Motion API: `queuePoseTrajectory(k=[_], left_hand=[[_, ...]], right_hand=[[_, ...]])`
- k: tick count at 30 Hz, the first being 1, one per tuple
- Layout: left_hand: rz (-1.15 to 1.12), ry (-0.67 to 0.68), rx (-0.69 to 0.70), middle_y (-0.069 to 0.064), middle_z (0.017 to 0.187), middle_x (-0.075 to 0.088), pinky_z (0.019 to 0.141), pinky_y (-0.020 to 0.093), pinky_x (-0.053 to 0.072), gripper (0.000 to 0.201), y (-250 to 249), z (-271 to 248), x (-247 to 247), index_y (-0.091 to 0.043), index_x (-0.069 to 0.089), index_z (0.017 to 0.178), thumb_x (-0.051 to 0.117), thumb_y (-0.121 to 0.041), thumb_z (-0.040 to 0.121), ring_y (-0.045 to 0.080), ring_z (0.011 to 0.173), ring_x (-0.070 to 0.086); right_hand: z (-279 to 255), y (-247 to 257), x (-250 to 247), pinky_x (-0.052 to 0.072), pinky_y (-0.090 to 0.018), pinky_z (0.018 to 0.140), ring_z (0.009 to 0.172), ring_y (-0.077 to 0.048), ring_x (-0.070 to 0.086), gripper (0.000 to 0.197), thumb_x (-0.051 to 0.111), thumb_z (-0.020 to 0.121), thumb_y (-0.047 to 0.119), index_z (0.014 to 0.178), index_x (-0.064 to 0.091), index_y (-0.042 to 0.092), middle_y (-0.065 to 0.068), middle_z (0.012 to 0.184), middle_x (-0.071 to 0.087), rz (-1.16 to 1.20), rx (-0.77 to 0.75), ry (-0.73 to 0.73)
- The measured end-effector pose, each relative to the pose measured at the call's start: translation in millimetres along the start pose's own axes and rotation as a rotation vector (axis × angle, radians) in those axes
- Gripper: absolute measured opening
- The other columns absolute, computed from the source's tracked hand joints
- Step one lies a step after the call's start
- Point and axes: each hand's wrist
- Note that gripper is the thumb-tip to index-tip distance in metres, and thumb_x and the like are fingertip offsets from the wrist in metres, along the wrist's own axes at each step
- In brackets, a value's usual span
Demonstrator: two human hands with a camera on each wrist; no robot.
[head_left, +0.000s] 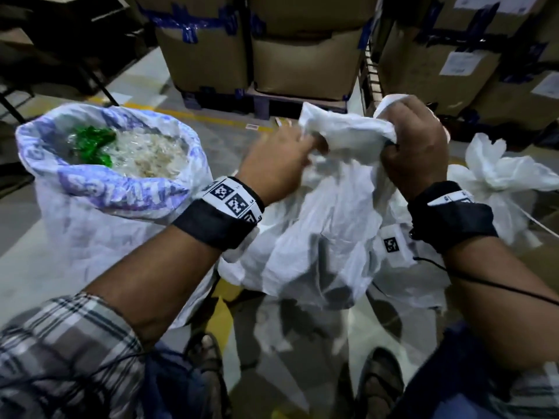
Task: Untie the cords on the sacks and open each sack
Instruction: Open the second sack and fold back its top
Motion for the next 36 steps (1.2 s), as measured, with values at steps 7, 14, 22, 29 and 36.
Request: queuePoseTrajectory(k=[7, 14, 22, 29, 36], left_hand=[[0.259, -0.451, 0.043, 0.015, 0.108, 0.059, 0.060, 0.040, 0.038, 0.024, 13, 5, -21, -0.013, 0.067, 0.088, 0.046, -0.003, 0.083, 0.037, 0.088, 0.054], [0.190, -0.425, 0.326, -0.010, 0.121, 0.071, 0.065, 0.040, 0.049, 0.043, 8, 5, -5, -0.013, 0.079, 0.081, 0.039, -0.002, 0.093, 0.029, 0.081, 0.053], [-0.529, 0.277, 0.408, -0.010, 0.131, 0.067, 0.089, 0.025, 0.043, 0.025, -1, -5, -24, -0.028, 0.078, 0.087, 0.059, -0.013, 0.082, 0.016, 0.103, 0.055], [-0.349, 0.121, 0.036, 0.004, 0.096, 0.065, 0.073, 0.035, 0.049, 0.061, -11, 9, -15, -0.024, 0.046, 0.133, 0.072, -0.053, 0.085, 0.025, 0.087, 0.061], [-0.020, -0.198, 0.061, 0.004, 0.105, 0.058, 0.070, 0.040, 0.045, 0.022, -4, 7, -7, -0.018, 0.065, 0.091, 0.067, -0.033, 0.075, 0.031, 0.094, 0.053]], right_hand=[[-25, 20, -10, 0.044, -0.028, 0.095, 0.111, -0.011, 0.052, 0.043, 0.054, 0.096, 0.054, 0.094, 0.077, 0.018, 0.002, 0.137, 0.053, 0.338, -0.076, 0.524], [-28, 11, 6, 0.055, -0.039, 0.079, 0.081, -0.022, 0.064, 0.075, 0.090, 0.066, 0.037, 0.125, 0.045, 0.021, -0.003, 0.124, 0.042, 0.154, 0.120, 0.561], [-28, 5, 9, 0.053, -0.045, 0.057, 0.071, -0.040, 0.062, 0.014, 0.059, 0.083, 0.013, 0.092, 0.071, 0.012, -0.012, 0.134, 0.047, -0.269, 0.025, 0.436], [-11, 10, -8, 0.044, -0.037, 0.039, 0.064, -0.033, 0.054, 0.006, 0.057, 0.078, 0.001, 0.082, 0.056, 0.005, -0.020, 0.102, 0.060, -0.217, -0.166, -0.070], [-16, 6, -6, 0.050, -0.040, 0.060, 0.082, -0.037, 0.061, 0.007, 0.062, 0.082, 0.001, 0.087, 0.058, -0.002, -0.025, 0.117, 0.060, -0.066, -0.370, 0.083]])
Point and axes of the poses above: each hand's wrist, its own z-axis towards the middle knuckle, its own x-axis out of the palm, y = z × x
